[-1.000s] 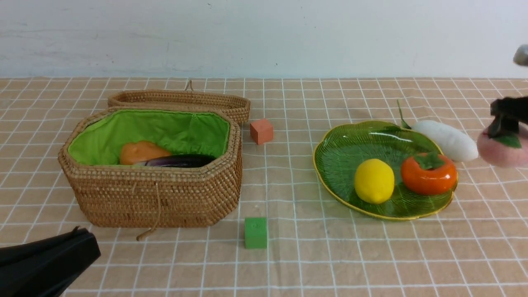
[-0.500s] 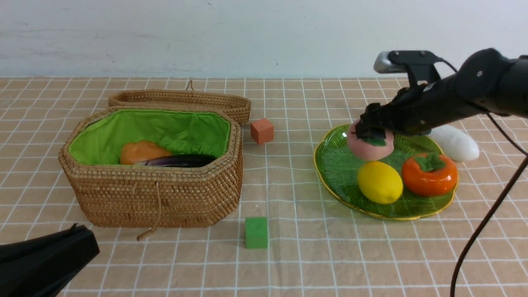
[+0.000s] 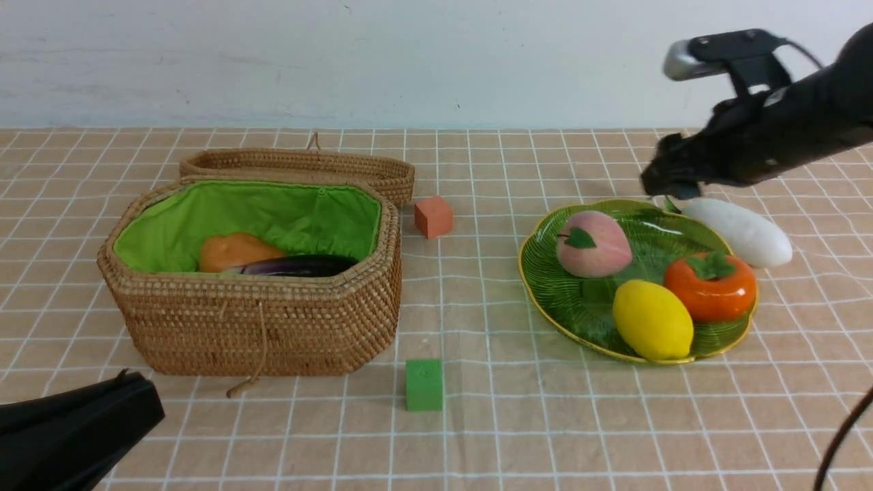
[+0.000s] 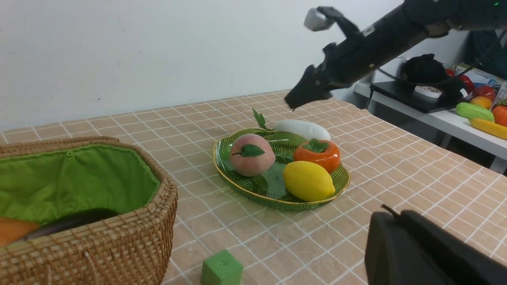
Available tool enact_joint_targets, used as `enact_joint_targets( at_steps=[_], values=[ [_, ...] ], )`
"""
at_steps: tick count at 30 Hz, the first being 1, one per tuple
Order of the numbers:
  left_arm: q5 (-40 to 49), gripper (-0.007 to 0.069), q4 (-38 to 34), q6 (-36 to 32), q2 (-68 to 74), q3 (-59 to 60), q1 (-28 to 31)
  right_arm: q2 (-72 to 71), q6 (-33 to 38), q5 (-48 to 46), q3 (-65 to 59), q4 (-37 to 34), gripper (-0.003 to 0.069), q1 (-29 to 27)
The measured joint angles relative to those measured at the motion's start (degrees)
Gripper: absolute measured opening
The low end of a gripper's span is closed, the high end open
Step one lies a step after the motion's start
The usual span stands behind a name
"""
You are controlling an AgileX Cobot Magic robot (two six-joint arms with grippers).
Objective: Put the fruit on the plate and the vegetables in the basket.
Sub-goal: Take a daikon with your right arm and place it on the basket on the left.
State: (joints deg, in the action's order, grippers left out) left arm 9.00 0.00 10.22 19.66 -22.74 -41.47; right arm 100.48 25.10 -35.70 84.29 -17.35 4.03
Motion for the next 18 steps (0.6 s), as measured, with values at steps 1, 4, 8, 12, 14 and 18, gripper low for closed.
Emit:
enact_joint_targets(
  at_steps=[1,4,8,12,14,18],
  values=[
    [0.00,0.0005,0.00,0.00,0.00,0.00,0.00,-0.36,0.00,-3.66,1.67,3.33,0.0508,-2.93],
    [0.00,0.0005,0.31,0.00,0.00,0.00,0.00,1.39,0.72,-9.11,5.36,5.59,0.0488,-7.09],
    [0.00,0.0008,0.31,0.00,0.00,0.00,0.00,10.09,9.27,-16.33,13.84,3.77,0.0506,-12.64],
    [0.00,0.0008,0.00,0.05,0.00,0.00,0.00,17.77,17.42,-15.89,18.80,0.66,0.0554,-14.10],
    [0.00,0.0008,0.00,0.05,0.00,0.00,0.00,20.49,19.92,-15.26,20.49,0.52,0.0578,-14.26],
    [0.00,0.0011,0.37,0.05,0.00,0.00,0.00,24.19,23.23,-13.49,23.62,0.52,0.0591,-14.26]
  ],
)
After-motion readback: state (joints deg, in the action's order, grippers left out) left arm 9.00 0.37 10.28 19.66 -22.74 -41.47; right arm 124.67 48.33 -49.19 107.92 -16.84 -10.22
